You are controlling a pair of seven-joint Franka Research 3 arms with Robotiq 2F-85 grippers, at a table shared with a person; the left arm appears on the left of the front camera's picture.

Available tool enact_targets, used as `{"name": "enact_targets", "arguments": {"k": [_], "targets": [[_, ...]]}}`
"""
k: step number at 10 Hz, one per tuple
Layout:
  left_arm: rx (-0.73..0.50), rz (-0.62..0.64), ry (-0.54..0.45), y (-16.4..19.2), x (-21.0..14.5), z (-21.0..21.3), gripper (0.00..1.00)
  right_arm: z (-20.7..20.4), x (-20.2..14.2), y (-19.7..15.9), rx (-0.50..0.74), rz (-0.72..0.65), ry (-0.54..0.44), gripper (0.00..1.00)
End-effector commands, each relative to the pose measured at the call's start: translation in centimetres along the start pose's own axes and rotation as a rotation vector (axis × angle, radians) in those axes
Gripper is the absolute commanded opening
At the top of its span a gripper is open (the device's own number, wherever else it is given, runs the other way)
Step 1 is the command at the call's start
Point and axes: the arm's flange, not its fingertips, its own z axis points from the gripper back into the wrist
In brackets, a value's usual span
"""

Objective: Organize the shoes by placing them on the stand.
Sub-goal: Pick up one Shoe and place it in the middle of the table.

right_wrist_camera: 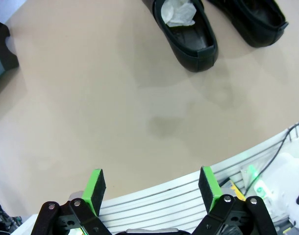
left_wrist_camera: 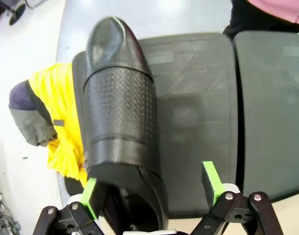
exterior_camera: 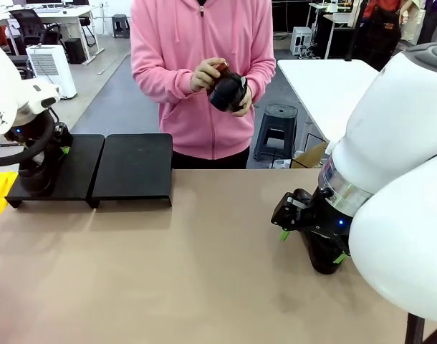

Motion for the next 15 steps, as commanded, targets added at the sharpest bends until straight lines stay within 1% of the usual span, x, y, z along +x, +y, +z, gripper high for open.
{"name": "enact_targets", "arguments": {"k": [1,3,4,5,6,7,8,9,10,11,12,13,14,15], "targets": [[0.023,0.006,-0.07,-1.2,-0.4,5.1,1.0,0.0,0.0,0.2,0.02,-0.007,0.005,1.0],[-0.017,-0.02,-0.122,-3.5,-1.9,9.7,1.0,0.0,0.0,0.2,0.02,-0.007,0.005,1.0],[-0.073,-0.076,-0.119,-4.6,-3.0,12.1,1.0,0.0,0.0,0.2,0.02,-0.007,0.005,1.0],[-0.077,-0.127,-0.139,-5.4,-4.0,14.2,1.0,0.0,0.0,0.2,0.02,-0.007,0.005,1.0],[-0.141,-0.218,-0.103,-6.6,-4.9,15.4,1.0,0.0,0.0,0.2,0.02,-0.007,0.005,1.0],[-0.218,-0.352,-0.004,-8.7,-5.9,16.0,1.0,0.0,0.0,0.2,0.02,-0.007,0.005,1.0],[-0.309,-0.469,0.14,-10.4,-6.7,15.9,1.0,0.0,0.0,0.2,0.02,-0.007,0.005,1.0],[-0.392,-0.533,0.241,-12.1,-7.5,15.6,1.0,0.0,0.0,0.2,0.02,-0.007,0.005,1.0],[-0.447,-0.597,0.307,-14.0,-8.4,15.2,1.0,0.0,0.0,0.2,0.02,-0.007,0.005,1.0],[-0.441,-0.568,0.327,-14.0,-8.3,14.7,1.0,0.0,0.0,0.2,0.02,-0.007,0.005,1.0],[-0.362,-0.474,0.263,-12.7,-6.4,13.4,1.0,0.0,0.0,0.2,0.02,-0.007,0.005,1.0],[-0.473,-0.559,0.292,-15.9,-10.3,14.8,1.0,0.0,0.0,0.2,0.02,-0.007,0.005,1.0],[-0.473,-0.559,0.292,-15.9,-10.3,14.8,1.0,0.0,0.0,0.2,0.02,-0.007,0.005,1.0],[-0.447,-0.535,0.31,-14.5,-9.1,13.6,1.0,0.0,0.0,0.2,0.02,-0.007,0.005,1.0]]}}
